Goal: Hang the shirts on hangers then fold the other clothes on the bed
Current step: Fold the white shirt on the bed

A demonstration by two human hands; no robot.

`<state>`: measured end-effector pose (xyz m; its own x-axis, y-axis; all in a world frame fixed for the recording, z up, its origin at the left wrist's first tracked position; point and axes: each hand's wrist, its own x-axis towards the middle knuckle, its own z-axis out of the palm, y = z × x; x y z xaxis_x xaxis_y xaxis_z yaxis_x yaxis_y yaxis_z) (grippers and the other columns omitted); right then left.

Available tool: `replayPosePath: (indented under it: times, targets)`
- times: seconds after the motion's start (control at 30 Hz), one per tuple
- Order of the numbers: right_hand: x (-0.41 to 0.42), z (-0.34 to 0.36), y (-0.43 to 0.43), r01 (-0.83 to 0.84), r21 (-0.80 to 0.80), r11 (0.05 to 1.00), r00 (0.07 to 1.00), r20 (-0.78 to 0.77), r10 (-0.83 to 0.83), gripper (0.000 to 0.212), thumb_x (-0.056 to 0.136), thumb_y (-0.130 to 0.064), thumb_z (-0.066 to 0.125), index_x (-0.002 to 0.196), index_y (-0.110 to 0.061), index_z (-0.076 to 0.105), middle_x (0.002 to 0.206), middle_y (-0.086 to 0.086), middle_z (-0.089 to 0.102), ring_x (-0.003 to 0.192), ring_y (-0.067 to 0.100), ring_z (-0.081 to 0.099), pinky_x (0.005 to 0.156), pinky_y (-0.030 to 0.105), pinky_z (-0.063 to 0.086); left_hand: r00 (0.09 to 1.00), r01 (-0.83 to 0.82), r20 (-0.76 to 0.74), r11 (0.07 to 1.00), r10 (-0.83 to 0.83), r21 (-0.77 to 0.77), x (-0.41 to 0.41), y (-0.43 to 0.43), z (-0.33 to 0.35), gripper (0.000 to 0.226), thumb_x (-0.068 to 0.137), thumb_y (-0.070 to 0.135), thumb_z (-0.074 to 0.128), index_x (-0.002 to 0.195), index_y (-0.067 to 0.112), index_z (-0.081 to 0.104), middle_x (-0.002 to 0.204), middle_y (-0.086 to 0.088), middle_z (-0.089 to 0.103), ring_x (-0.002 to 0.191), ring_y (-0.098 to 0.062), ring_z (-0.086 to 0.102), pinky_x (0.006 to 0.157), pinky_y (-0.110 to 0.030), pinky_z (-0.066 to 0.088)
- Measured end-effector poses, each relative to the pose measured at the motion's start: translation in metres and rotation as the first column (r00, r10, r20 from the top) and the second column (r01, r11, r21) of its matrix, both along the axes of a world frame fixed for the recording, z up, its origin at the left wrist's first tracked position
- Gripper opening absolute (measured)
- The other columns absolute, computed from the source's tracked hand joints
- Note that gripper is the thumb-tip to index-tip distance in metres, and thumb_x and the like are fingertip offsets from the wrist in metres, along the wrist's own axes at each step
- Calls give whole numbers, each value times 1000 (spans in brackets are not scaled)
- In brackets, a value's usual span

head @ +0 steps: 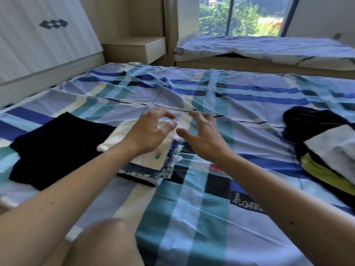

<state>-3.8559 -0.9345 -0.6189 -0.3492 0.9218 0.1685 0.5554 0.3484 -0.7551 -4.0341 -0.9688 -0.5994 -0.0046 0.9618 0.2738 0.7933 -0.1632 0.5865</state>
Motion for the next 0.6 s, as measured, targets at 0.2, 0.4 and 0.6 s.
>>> replayPosePath:
  times: [0.2, 0.4, 0.6]
  targets:
    - [131, 24, 9, 229, 172, 958, 970, 36, -239, 66, 87, -33, 76, 145, -20, 46, 138, 7, 44, 127, 22, 52, 108, 36, 42, 949, 255, 217, 962, -229, -101, 119, 12, -1, 28, 93, 43, 63, 115, 27, 68, 120, 6, 68, 109, -12, 63, 98, -34, 48]
    - [295, -4, 17, 618, 281, 734, 666, 310, -679, 85, 74, -36, 81, 146, -23, 39, 142, 13, 32, 135, 34, 36, 110, 44, 32, 904, 379, 285, 905, -319, -191, 184, 1, -33, 28, 91, 46, 64, 114, 31, 66, 109, 10, 67, 102, -20, 67, 94, -41, 54]
    - [393, -43, 17, 806, 37, 590, 509, 464, -725, 116, 74, -58, 80, 160, -30, 7, 162, 19, 11, 151, 37, 14, 119, 57, 16, 916, 379, 224, 901, -333, -212, 194, -1, -48, 29, 95, 38, 64, 121, 28, 65, 101, 26, 57, 109, -6, 59, 105, -28, 42]
